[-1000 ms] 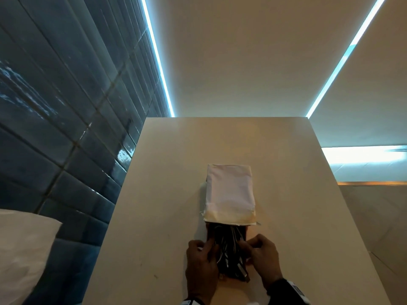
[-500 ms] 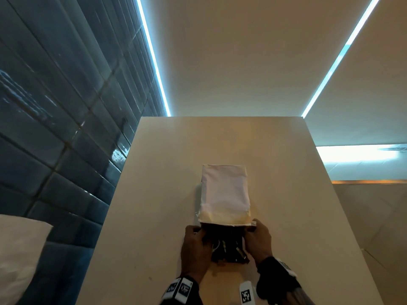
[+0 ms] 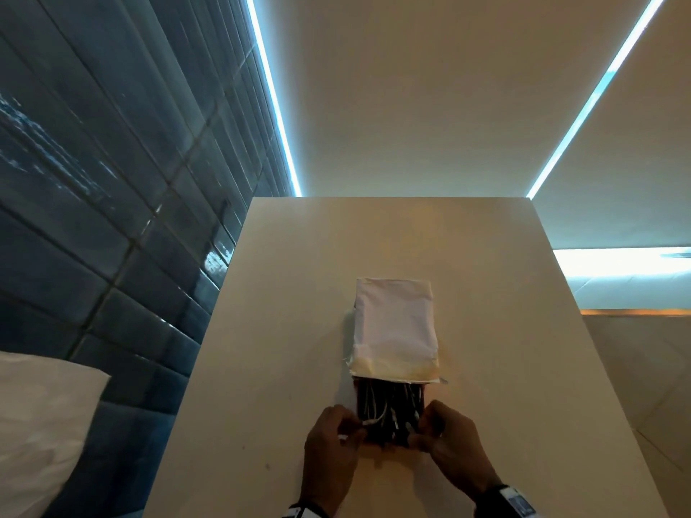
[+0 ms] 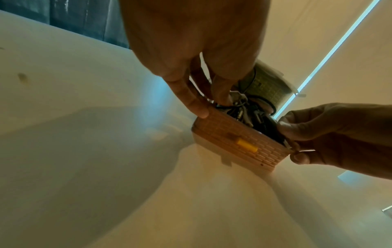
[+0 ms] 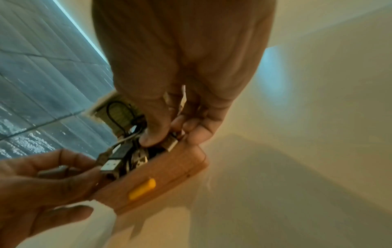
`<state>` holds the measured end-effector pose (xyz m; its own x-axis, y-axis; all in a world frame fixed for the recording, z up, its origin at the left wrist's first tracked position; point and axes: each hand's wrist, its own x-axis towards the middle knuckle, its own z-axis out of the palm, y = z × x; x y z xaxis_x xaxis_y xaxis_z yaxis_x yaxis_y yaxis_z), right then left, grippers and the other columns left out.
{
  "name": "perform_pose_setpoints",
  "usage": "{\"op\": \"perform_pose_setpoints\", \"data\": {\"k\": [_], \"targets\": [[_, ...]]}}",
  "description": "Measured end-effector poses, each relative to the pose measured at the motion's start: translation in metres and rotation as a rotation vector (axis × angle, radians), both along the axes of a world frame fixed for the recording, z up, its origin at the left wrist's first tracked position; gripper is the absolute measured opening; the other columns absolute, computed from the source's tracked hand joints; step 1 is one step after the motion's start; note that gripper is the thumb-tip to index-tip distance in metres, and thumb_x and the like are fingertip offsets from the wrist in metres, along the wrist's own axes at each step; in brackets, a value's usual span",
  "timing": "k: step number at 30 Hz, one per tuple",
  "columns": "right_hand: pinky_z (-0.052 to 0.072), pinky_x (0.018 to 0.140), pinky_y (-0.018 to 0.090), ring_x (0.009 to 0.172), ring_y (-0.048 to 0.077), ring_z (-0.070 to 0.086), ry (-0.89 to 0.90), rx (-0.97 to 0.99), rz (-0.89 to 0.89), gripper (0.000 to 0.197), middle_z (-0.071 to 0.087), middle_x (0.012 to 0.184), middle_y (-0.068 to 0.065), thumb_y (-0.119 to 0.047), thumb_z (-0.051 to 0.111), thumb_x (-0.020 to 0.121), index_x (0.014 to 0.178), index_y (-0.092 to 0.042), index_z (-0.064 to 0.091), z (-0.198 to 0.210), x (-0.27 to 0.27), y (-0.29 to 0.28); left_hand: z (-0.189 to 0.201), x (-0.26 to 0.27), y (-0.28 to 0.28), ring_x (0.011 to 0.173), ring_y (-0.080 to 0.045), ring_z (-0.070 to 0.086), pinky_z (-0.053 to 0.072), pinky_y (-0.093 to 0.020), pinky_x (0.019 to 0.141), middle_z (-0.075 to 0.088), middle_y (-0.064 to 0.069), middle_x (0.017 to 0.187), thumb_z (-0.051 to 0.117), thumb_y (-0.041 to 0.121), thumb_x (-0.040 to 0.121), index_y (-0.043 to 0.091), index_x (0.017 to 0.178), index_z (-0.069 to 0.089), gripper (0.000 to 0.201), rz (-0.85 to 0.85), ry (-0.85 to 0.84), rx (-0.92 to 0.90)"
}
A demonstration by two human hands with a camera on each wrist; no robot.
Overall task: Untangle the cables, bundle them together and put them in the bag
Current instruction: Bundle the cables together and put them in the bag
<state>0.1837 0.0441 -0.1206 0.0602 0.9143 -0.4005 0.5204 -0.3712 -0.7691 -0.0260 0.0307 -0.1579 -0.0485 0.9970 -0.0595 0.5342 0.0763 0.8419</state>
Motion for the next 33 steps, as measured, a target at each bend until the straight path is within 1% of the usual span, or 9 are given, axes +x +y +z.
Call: {"op": "perform_pose_setpoints", "data": {"k": [4,7,11,16,18,20,23,29,33], "targets": [[0.038,0.055,0.024,0.062,0.013,0.053,-0.044,0.017,-0.033,0.029,0.060,0.065,-0.002,-0.010,0.084,0.061,0.063,-0.018,0.056,-0.014,-0.005,-0.001,-0.002,-0.002,0.005,0.074,-0.003,0.059,0.054,-0.027,0.059,0.056,0.013,0.078,0.072,0.016,0.073,0.029,0.075,0.053,0.023,-0.065,0.060,0.019],[0.041,0.058,0.024,0.068,0.010,0.058,-0.081,0.053,0.039,0.026,0.063,0.073,-0.005,-0.014,0.079,0.066,0.074,-0.025,0.057,-0.020,-0.010,-0.001,0.004,-0.002,0.002,0.077,-0.003,0.058,0.054,-0.029,0.064,0.056,0.015,0.084,0.067,0.032,0.075,0.031,0.081,0.055,0.014,-0.121,0.074,0.003],[0.048,0.063,0.028,0.073,0.010,0.062,-0.077,0.055,0.072,0.029,0.067,0.080,-0.006,-0.017,0.079,0.065,0.089,-0.025,0.064,-0.024,-0.011,0.000,0.015,0.008,-0.002,0.082,-0.006,0.054,0.049,-0.026,0.066,0.053,0.015,0.089,0.061,0.063,0.067,0.028,0.088,0.053,0.041,-0.156,0.242,-0.052],[0.050,0.071,0.030,0.080,0.012,0.061,-0.063,-0.011,0.200,0.021,0.066,0.087,-0.004,-0.019,0.072,0.074,0.092,-0.022,0.061,-0.025,0.002,0.003,0.011,0.018,0.012,0.090,-0.019,0.053,0.046,-0.032,0.068,0.053,0.005,0.098,0.061,0.046,0.077,0.026,0.104,0.054,0.035,-0.143,0.407,-0.127],[0.049,0.066,0.024,0.078,0.010,0.061,0.026,-0.090,0.214,0.009,0.065,0.086,-0.003,-0.021,0.068,0.085,0.087,-0.021,0.060,-0.020,0.008,0.004,0.010,0.018,0.015,0.092,-0.020,0.053,0.047,-0.033,0.068,0.053,0.004,0.101,0.060,0.042,0.077,0.027,0.113,0.054,0.039,-0.145,0.436,-0.140],[0.052,0.058,0.027,0.070,0.011,0.063,0.137,-0.138,0.149,0.017,0.067,0.083,0.002,-0.028,0.058,0.095,0.084,-0.016,0.063,-0.015,0.007,0.006,0.010,0.019,0.016,0.093,-0.020,0.053,0.049,-0.033,0.069,0.052,0.003,0.102,0.060,0.041,0.078,0.027,0.116,0.053,0.042,-0.146,0.424,-0.142],[0.053,0.050,0.035,0.054,0.010,0.061,0.149,-0.145,-0.003,0.039,0.067,0.069,0.002,-0.032,0.048,0.100,0.077,-0.009,0.069,-0.016,-0.003,0.012,0.006,0.013,0.013,0.092,-0.017,0.053,0.049,-0.029,0.069,0.049,0.006,0.100,0.062,0.043,0.079,0.027,0.109,0.053,0.035,-0.171,0.298,-0.127],[0.038,0.049,0.032,0.046,0.019,0.047,0.173,-0.180,-0.285,0.049,0.052,0.044,0.000,-0.032,0.066,0.089,0.045,-0.013,0.056,-0.026,-0.011,0.019,0.000,0.009,0.007,0.081,-0.012,0.051,0.046,-0.025,0.067,0.044,0.008,0.088,0.041,0.075,0.081,0.032,0.082,0.045,0.043,-0.114,0.094,-0.116],[0.038,0.052,0.032,0.046,0.018,0.043,0.270,-0.230,-0.383,0.047,0.046,0.042,-0.002,-0.033,0.070,0.085,0.046,-0.015,0.052,-0.033,-0.008,0.021,0.004,0.019,0.016,0.073,-0.015,0.052,0.042,-0.024,0.062,0.047,0.006,0.078,0.062,0.054,0.083,0.034,0.067,0.042,0.032,0.006,0.041,-0.152]]}}
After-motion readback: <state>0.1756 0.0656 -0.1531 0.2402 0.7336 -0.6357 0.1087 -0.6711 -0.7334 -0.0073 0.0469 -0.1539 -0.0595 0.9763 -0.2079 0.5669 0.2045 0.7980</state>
